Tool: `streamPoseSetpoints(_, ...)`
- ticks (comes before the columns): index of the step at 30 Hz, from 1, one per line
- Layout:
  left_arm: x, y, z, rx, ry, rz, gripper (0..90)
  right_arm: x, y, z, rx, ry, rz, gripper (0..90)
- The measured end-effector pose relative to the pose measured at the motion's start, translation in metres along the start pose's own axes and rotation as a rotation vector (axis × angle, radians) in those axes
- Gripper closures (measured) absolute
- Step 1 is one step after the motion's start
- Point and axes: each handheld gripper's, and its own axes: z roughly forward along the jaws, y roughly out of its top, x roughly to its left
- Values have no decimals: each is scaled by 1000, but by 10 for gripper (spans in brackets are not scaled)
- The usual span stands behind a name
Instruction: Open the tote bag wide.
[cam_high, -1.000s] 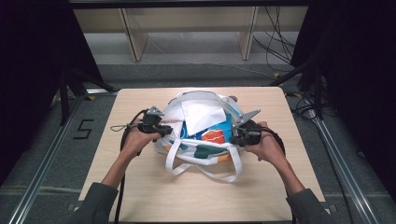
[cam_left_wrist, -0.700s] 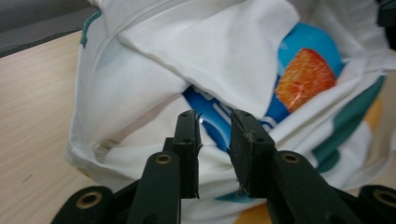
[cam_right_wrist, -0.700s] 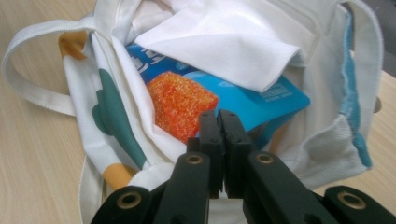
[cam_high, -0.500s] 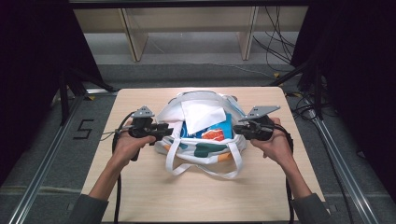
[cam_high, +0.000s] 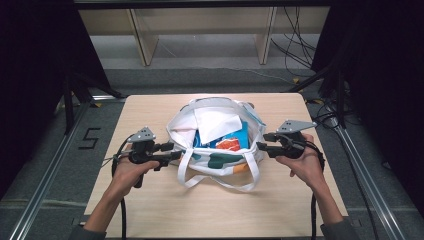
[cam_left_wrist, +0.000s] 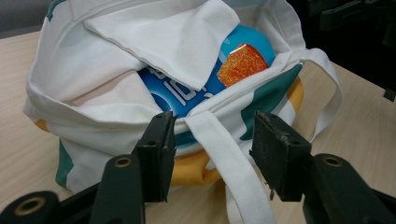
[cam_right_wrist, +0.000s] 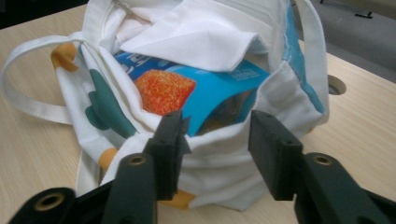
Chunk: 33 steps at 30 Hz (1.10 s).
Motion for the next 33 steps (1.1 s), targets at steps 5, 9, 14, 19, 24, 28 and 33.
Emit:
streamPoseSetpoints(5, -5, -7, -5, -19, 20, 15, 423, 3, -7, -6, -4, -26, 4, 449)
streamPoseSetpoints(9, -11, -15, -10, -8, 29, 33, 370, 6, -13, -12, -25, -41, 22, 401)
streamPoseSetpoints(14, -21, -32, -18, -12, 34, 10, 341, 9, -24, -20, -31, -57, 32, 379)
streamPoseSetpoints(19, -26, -44, -24, -13, 37, 8, 312, 13, -35, -24, -29, -63, 34, 366)
streamPoseSetpoints(24, -31, -56, -28, -10, 37, 14, 295, 19, -47, -26, -21, -60, 62, 348)
streamPoseSetpoints(28, -37, -67, -25, 10, 25, 14, 285, 22, -55, -28, -6, -63, 68, 326)
streamPoseSetpoints(33, -46, -78, -22, 20, 8, 16, 279, 27, -67, -29, 17, -54, 97, 306)
